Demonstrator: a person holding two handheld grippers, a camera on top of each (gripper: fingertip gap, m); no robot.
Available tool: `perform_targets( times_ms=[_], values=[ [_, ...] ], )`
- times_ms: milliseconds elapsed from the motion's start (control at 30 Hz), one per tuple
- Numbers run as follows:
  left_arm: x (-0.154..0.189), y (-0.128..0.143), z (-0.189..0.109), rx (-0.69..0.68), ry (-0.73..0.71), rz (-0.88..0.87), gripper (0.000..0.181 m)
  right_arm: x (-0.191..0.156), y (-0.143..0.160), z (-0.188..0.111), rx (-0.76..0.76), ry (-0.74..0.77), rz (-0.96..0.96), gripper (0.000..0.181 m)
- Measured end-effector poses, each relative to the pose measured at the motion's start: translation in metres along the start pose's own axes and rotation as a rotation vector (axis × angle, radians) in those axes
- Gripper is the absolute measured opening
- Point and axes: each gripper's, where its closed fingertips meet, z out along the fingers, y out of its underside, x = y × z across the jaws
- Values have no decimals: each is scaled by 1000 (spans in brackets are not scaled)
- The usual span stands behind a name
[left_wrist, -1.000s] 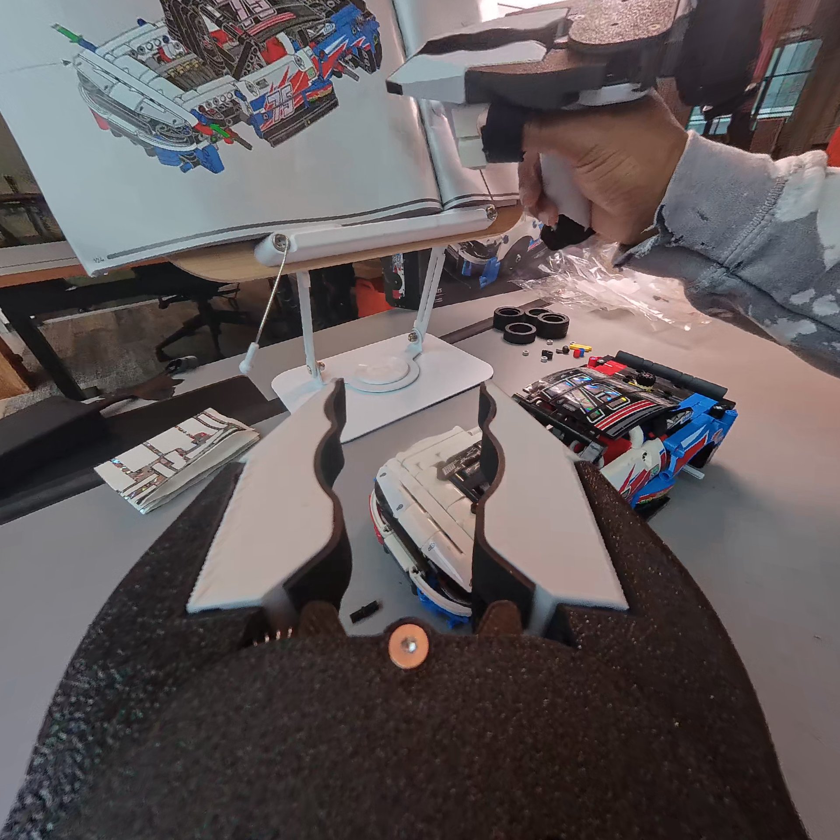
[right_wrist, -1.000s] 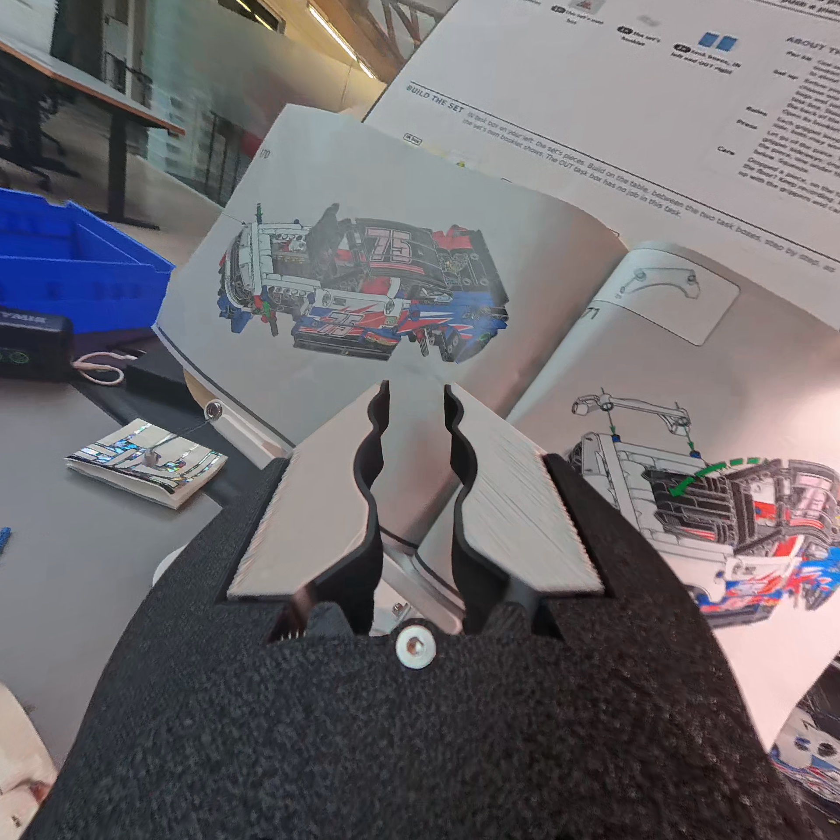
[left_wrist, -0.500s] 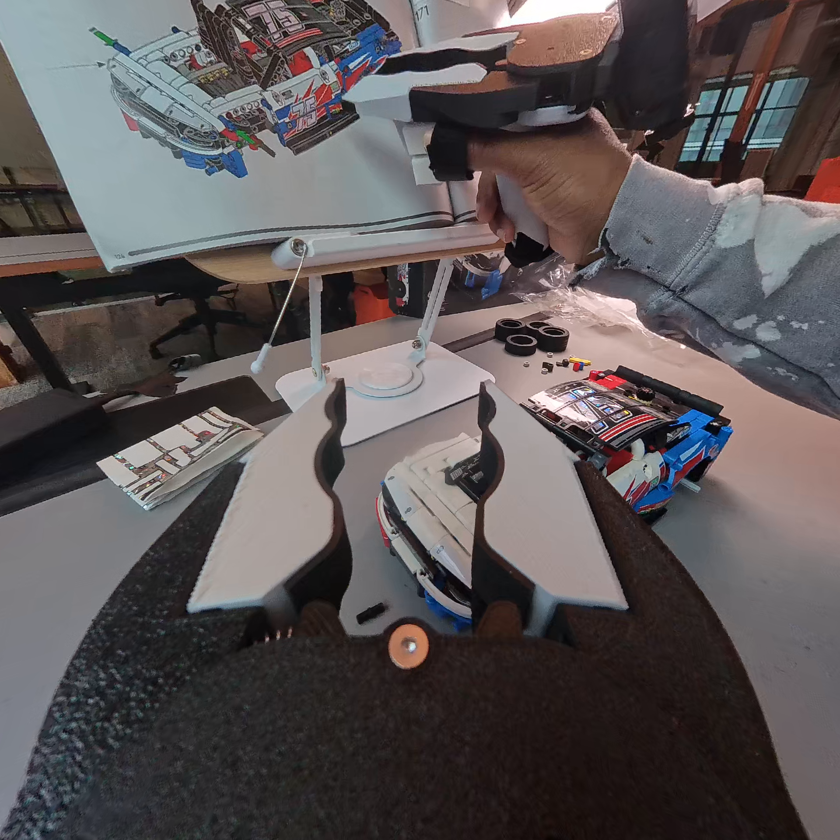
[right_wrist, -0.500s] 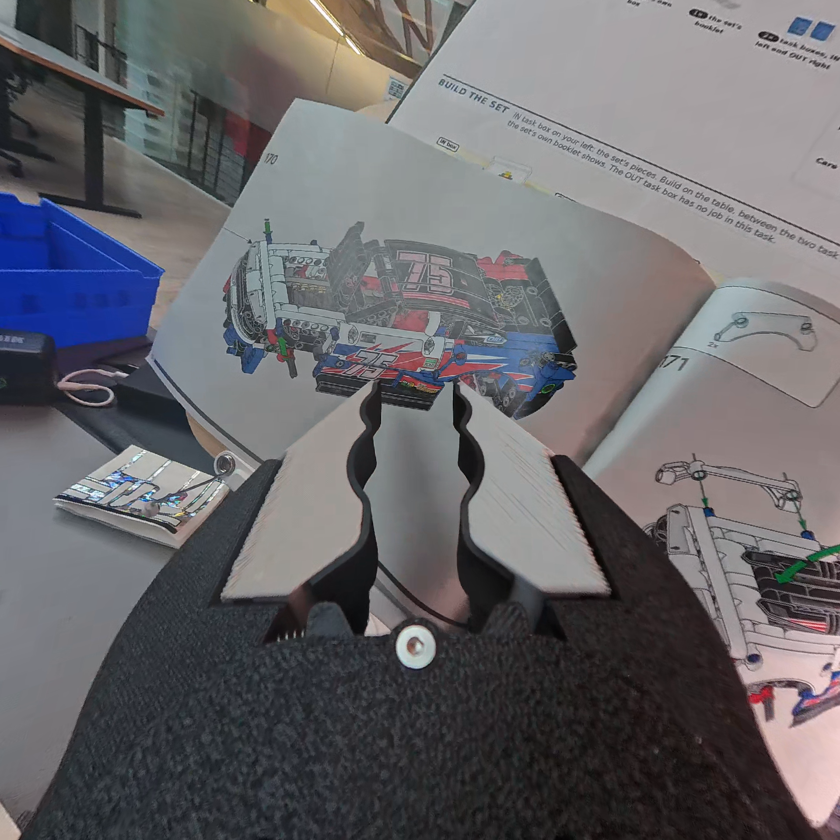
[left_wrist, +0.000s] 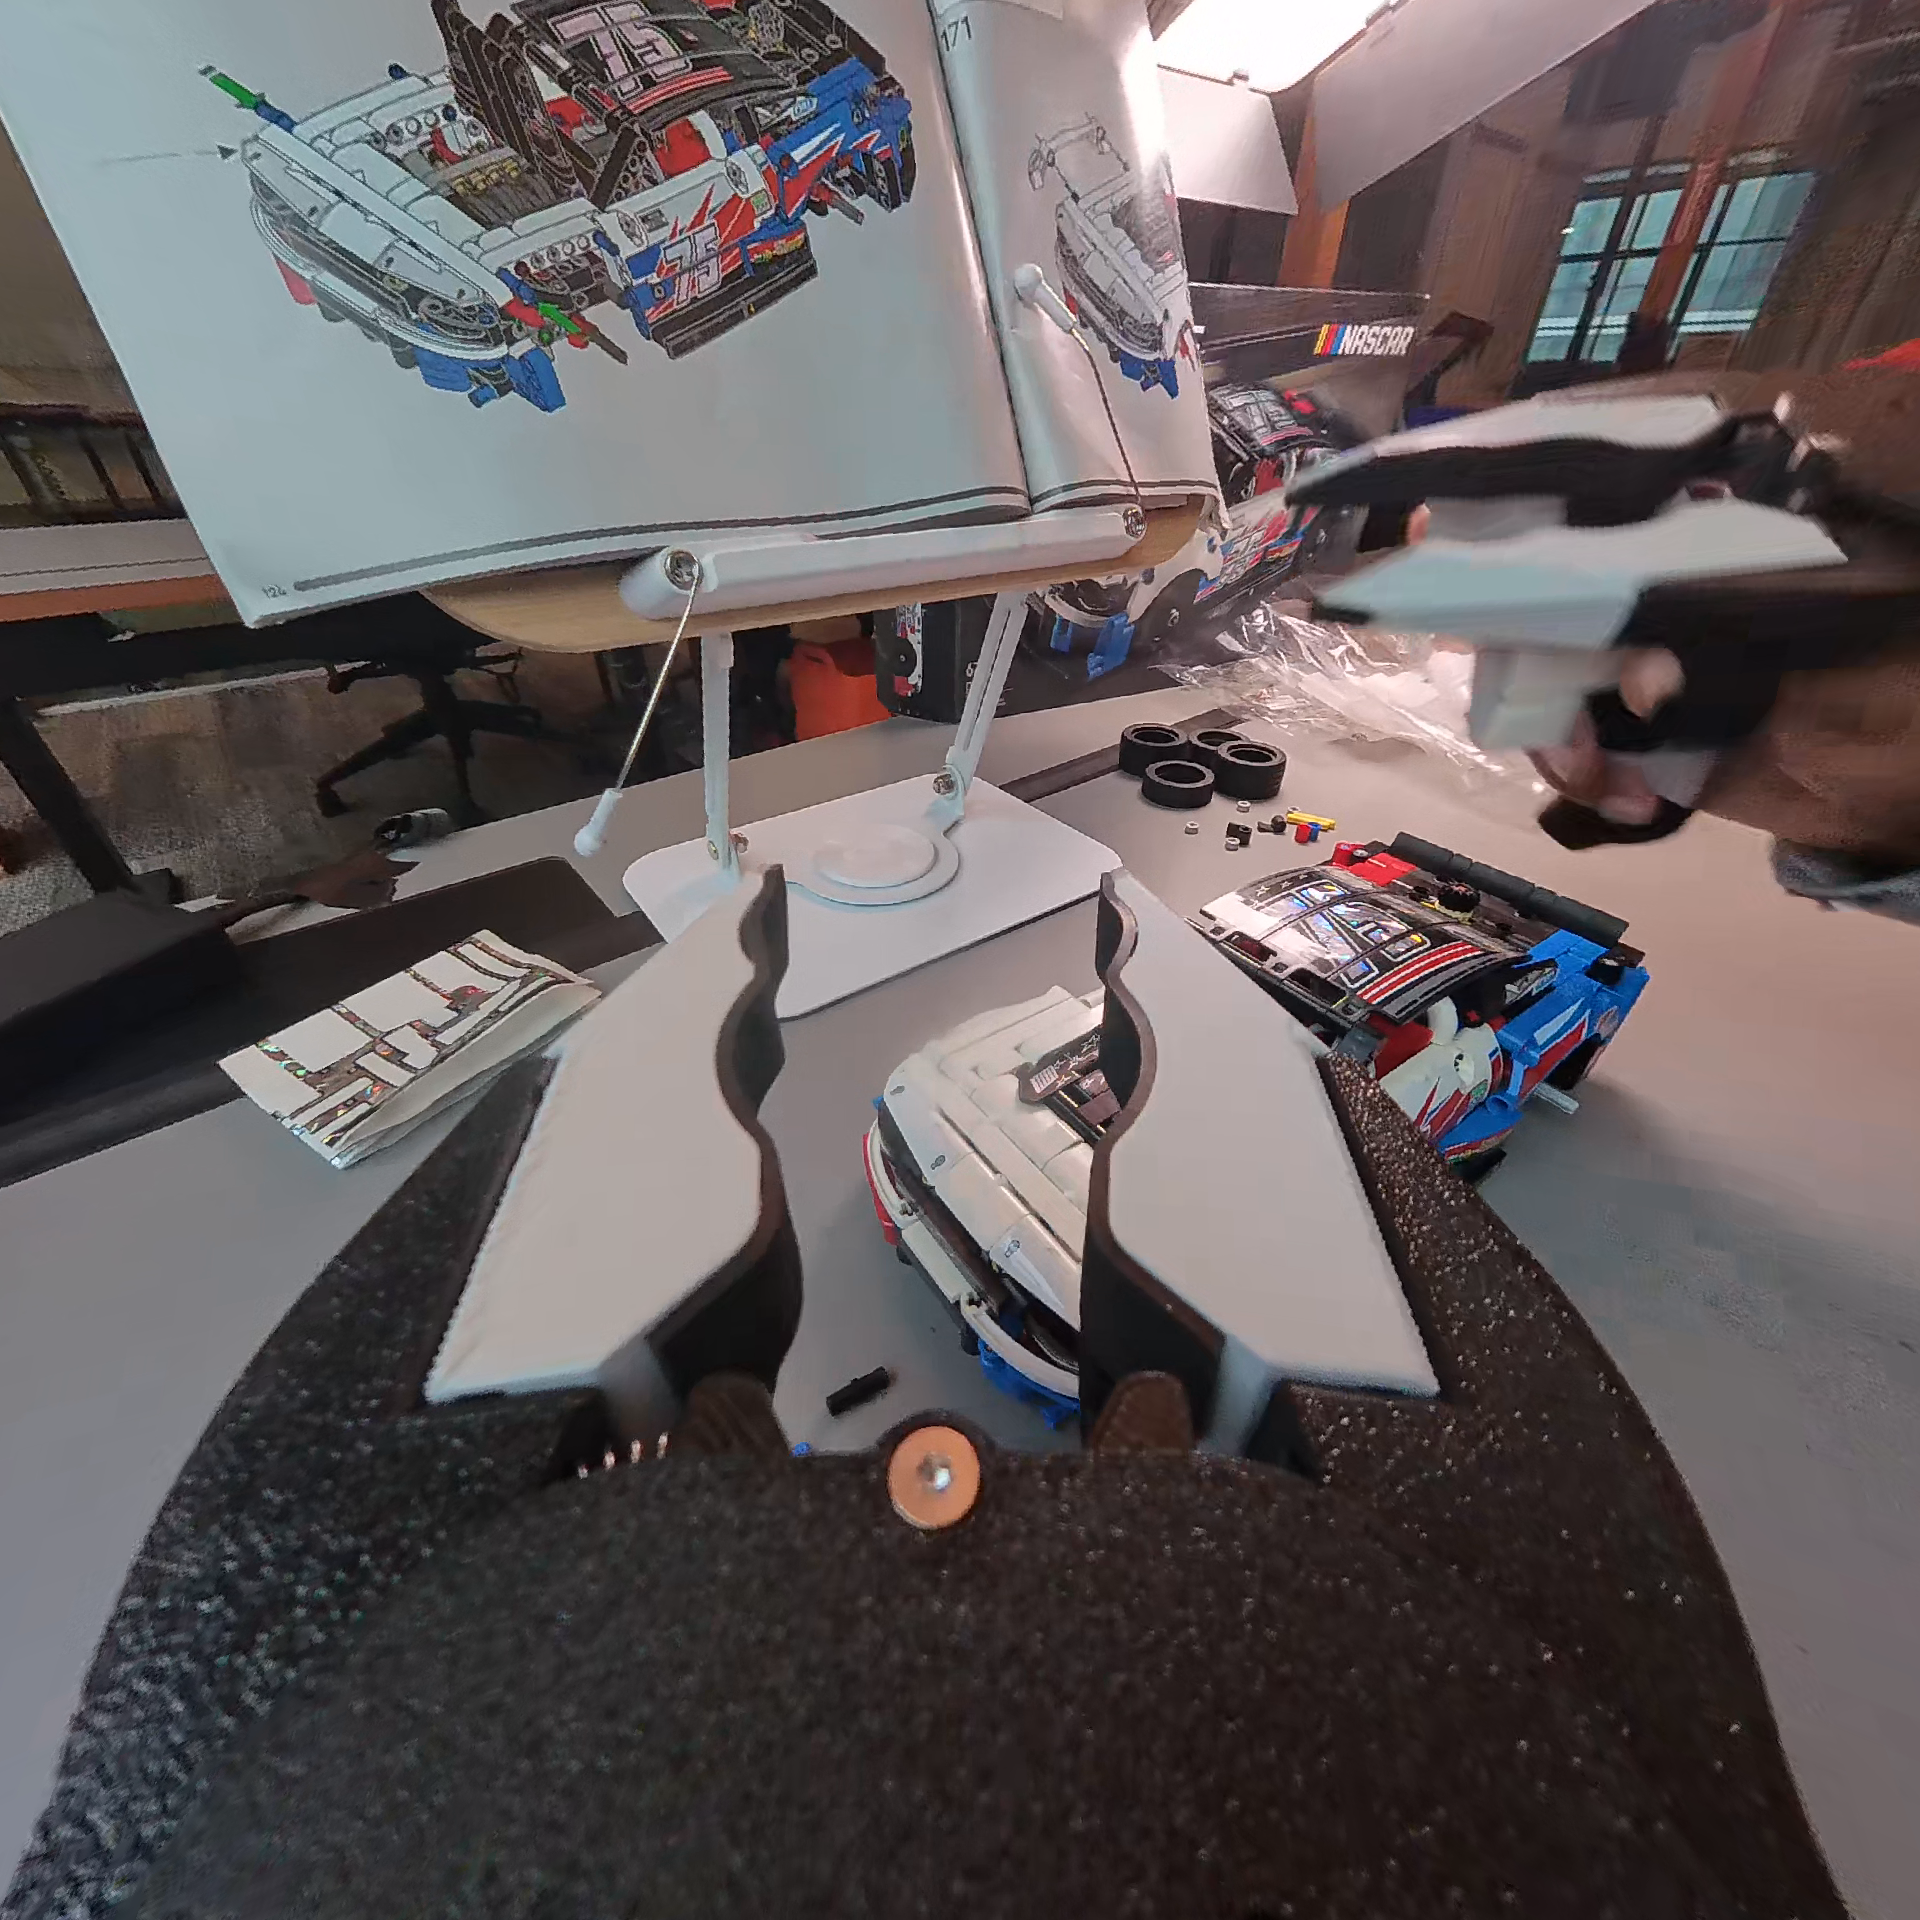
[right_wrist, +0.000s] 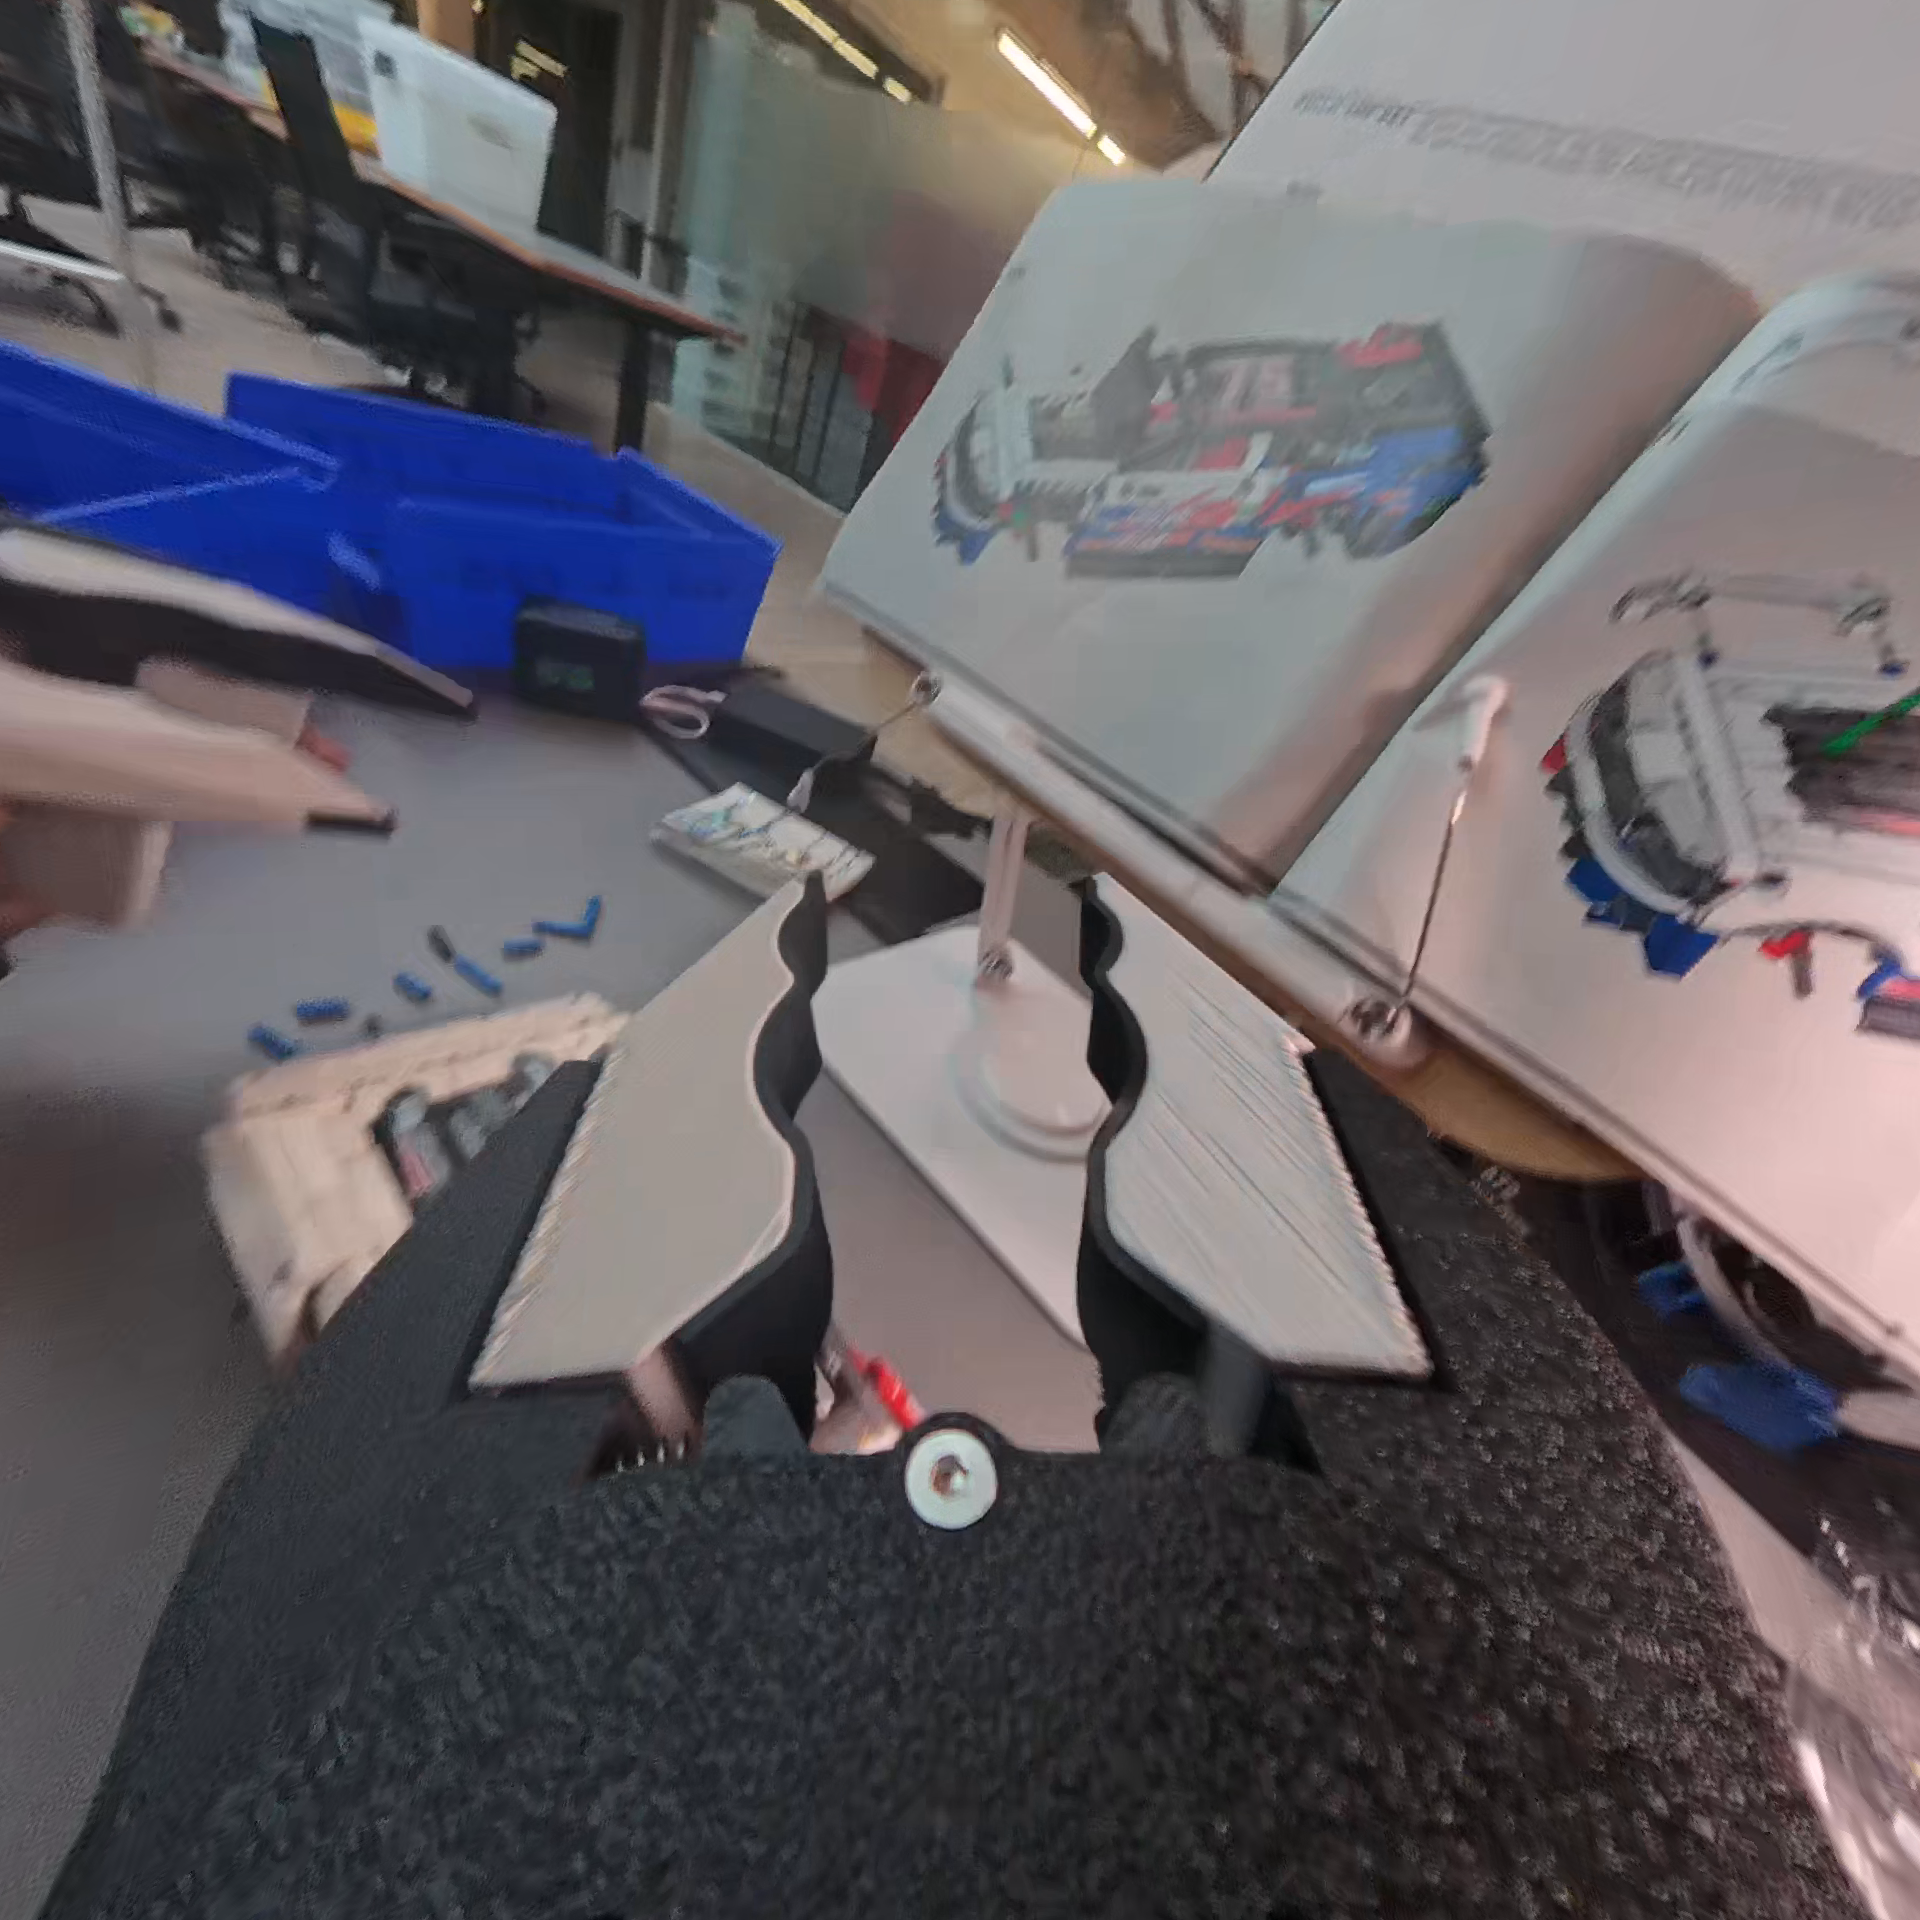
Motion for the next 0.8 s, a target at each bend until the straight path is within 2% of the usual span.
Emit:
perform_targets(
  times_ms=[33,100,167,300,533,800],
  values=[
    [-1,0,0,0,0,4,59,-11,17,-14,-50,-25,0,55],
    [1,3,1,-20,17,8,60,-29,48,-41,-146,-64,-5,67],
    [4,12,4,-63,45,9,62,-42,74,-61,-248,-90,-49,70],
    [11,31,8,-150,99,18,68,-51,114,-76,-427,-138,-202,73],
    [16,38,7,-187,143,38,71,-77,108,-57,-450,-196,-293,71],
    [21,33,6,-174,144,65,71,-87,108,-44,-466,-182,-342,40]
  ],
)
